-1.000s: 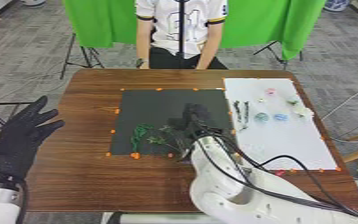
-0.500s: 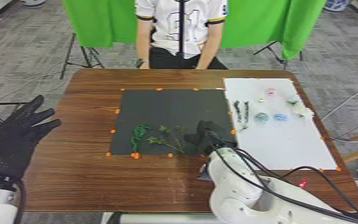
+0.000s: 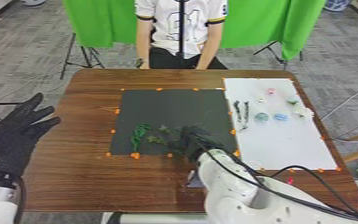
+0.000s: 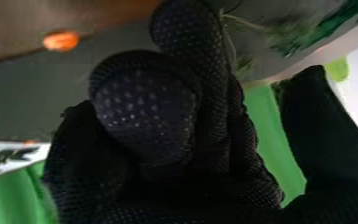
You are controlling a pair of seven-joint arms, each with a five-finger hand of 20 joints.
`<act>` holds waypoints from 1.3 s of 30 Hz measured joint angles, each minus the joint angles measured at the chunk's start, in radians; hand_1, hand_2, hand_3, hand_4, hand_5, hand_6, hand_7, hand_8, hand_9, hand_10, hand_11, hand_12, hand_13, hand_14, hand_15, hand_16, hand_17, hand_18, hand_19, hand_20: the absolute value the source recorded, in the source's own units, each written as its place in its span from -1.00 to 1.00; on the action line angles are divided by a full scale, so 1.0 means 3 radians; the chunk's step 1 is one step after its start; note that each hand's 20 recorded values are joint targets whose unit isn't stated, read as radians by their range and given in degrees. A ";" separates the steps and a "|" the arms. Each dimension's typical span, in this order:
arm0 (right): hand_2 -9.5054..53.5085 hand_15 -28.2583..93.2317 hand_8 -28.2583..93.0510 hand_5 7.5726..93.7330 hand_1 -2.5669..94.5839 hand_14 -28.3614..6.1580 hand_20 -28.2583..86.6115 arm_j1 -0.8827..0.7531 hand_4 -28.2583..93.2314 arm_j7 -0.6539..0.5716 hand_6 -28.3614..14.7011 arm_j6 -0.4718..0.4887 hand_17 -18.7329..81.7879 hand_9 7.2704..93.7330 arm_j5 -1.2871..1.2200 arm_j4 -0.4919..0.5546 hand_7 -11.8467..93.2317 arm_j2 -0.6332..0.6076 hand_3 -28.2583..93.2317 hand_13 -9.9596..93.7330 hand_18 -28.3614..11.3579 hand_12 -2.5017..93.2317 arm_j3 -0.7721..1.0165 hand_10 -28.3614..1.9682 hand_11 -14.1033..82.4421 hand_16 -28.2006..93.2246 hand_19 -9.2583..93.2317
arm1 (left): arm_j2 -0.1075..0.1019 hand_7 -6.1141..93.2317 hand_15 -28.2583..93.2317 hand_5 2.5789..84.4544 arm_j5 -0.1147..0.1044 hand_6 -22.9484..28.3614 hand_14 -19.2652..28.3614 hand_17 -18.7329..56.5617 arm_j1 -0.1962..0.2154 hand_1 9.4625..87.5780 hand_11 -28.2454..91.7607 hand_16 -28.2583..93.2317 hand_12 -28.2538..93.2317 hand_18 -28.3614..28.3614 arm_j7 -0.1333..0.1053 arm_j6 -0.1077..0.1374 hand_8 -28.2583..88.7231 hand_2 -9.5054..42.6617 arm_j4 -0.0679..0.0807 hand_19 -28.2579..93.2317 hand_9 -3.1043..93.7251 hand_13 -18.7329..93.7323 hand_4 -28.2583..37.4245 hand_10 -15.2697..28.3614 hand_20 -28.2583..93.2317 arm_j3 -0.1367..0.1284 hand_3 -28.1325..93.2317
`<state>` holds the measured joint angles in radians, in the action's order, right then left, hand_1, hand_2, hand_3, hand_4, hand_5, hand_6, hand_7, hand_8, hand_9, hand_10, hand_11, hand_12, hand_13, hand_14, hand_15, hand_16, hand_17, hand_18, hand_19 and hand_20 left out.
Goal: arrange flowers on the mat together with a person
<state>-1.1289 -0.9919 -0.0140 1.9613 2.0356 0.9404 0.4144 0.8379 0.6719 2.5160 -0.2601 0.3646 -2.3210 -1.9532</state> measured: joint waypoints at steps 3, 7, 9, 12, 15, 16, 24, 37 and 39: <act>-0.33 0.42 -0.76 0.94 -0.41 0.26 -0.22 0.0001 -0.86 0.0039 0.15 0.0104 0.88 1.00 -0.0063 0.0000 -0.49 0.0039 0.51 1.00 0.08 -0.70 0.0036 -0.03 0.08 -0.33 1.00 | 0.0000 -0.66 0.26 -0.32 0.0001 0.08 0.72 -0.74 -0.0020 -0.67 -0.19 -0.63 -0.35 0.59 0.0011 0.0000 -0.67 -0.37 0.0000 0.08 -0.32 -0.29 -0.79 0.40 -0.29 -0.0001 0.71; -0.33 0.41 -0.76 0.94 -0.42 0.26 -0.22 0.0018 -0.86 0.0074 0.15 0.0126 0.88 1.00 -0.0095 -0.0012 -0.49 0.0084 0.51 1.00 0.07 -0.69 0.0013 -0.03 0.07 -0.33 1.00 | -0.0024 -0.66 0.26 -0.32 -0.0011 0.08 0.72 -0.74 -0.0023 -0.67 -0.19 -0.63 -0.35 0.59 0.0007 0.0006 -0.67 -0.37 0.0002 0.08 -0.32 -0.29 -0.79 0.40 -0.29 -0.0001 0.72; -0.33 0.41 -0.76 0.93 -0.42 0.26 -0.22 0.0040 -0.85 0.0071 0.15 0.0112 0.88 1.00 -0.0065 -0.0019 -0.49 0.0096 0.51 1.00 0.08 -0.69 -0.0027 -0.03 0.07 -0.33 1.00 | -0.0042 -0.66 0.26 -0.32 -0.0016 0.08 0.72 -0.74 -0.0026 -0.67 -0.19 -0.63 -0.35 0.59 0.0002 0.0009 -0.67 -0.37 0.0004 0.08 -0.32 -0.29 -0.79 0.40 -0.29 0.0003 0.72; -0.33 0.41 -0.76 0.93 -0.44 0.28 -0.22 0.0045 -0.85 0.0065 0.15 0.0038 0.88 1.00 0.0014 -0.0014 -0.49 0.0096 0.51 1.00 0.08 -0.69 -0.0043 -0.02 0.07 -0.33 1.00 | -0.0055 -0.66 0.26 -0.32 -0.0023 0.08 0.72 -0.74 -0.0022 -0.67 -0.19 -0.63 -0.35 0.60 -0.0010 0.0020 -0.67 -0.37 0.0003 0.08 -0.32 -0.29 -0.79 0.40 -0.28 0.0005 0.71; -0.34 0.41 -0.76 0.92 -0.45 0.29 -0.23 0.0047 -0.85 0.0034 0.14 -0.0176 0.88 1.00 0.0097 0.0020 -0.49 0.0064 0.51 1.00 0.09 -0.69 -0.0043 -0.04 0.07 -0.33 1.00 | -0.0054 -0.66 0.25 -0.32 -0.0028 0.08 0.72 -0.74 0.0003 -0.67 -0.19 -0.63 -0.35 0.59 -0.0018 0.0029 -0.67 -0.37 -0.0001 0.08 -0.32 -0.29 -0.79 0.39 -0.28 -0.0008 0.71; -0.34 0.41 -0.76 0.92 -0.46 0.29 -0.23 0.0049 -0.85 0.0010 0.14 -0.0264 0.88 1.00 0.0148 0.0036 -0.49 0.0046 0.51 1.00 0.10 -0.69 -0.0041 -0.04 0.06 -0.33 1.00 | -0.0054 -0.66 0.26 -0.32 -0.0030 0.08 0.72 -0.74 0.0013 -0.67 -0.19 -0.63 -0.35 0.59 -0.0022 0.0031 -0.67 -0.37 -0.0002 0.08 -0.32 -0.29 -0.79 0.40 -0.29 -0.0010 0.71; -0.27 0.24 -0.73 0.55 -0.53 -0.22 -0.72 -0.0277 -0.83 -0.0013 0.02 -0.0620 0.61 0.78 0.0262 0.0256 -0.51 -0.0123 0.52 0.78 -0.20 -0.62 0.0701 -0.37 -0.31 -0.32 1.00 | -0.0055 -0.66 0.26 -0.32 -0.0061 0.08 0.72 -0.74 0.0051 -0.68 -0.19 -0.63 -0.35 0.59 -0.0079 0.0053 -0.67 -0.37 -0.0002 0.08 -0.32 -0.29 -0.81 0.40 -0.29 -0.0003 0.71; -0.26 0.20 -0.73 0.27 -0.58 -0.55 -0.85 -0.1226 -0.88 0.1330 0.10 -0.2273 0.20 0.40 -0.1351 0.0309 -0.52 -0.0459 0.60 0.44 -0.76 -0.66 0.1953 -0.50 -0.39 -0.37 0.73 | -0.0108 -0.66 0.21 -0.32 -0.0136 0.06 0.69 -0.74 0.0178 -0.72 -0.21 -0.64 -0.35 0.61 -0.0305 0.0104 -0.67 -0.39 -0.0002 0.06 -0.33 -0.30 -0.86 0.38 -0.30 -0.0001 0.70; -0.27 0.17 -0.73 0.22 -0.59 -0.63 -0.79 -0.1315 -0.89 0.1498 0.12 -0.2377 0.13 0.33 -0.1562 0.0296 -0.52 -0.0489 0.62 0.36 -0.86 -0.67 0.2004 -0.51 -0.41 -0.38 0.63 | -0.0108 -0.67 0.14 -0.32 -0.0134 0.05 0.66 -0.73 0.0185 -0.73 -0.24 -0.62 -0.35 0.63 -0.0299 0.0102 -0.67 -0.40 -0.0001 0.04 -0.34 -0.31 -0.88 0.34 -0.31 0.0001 0.70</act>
<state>-1.5233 -0.5426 -0.7271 1.4927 2.1244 0.7938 1.0156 0.8057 0.6316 2.5715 -0.3498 0.3953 -2.3213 -1.9529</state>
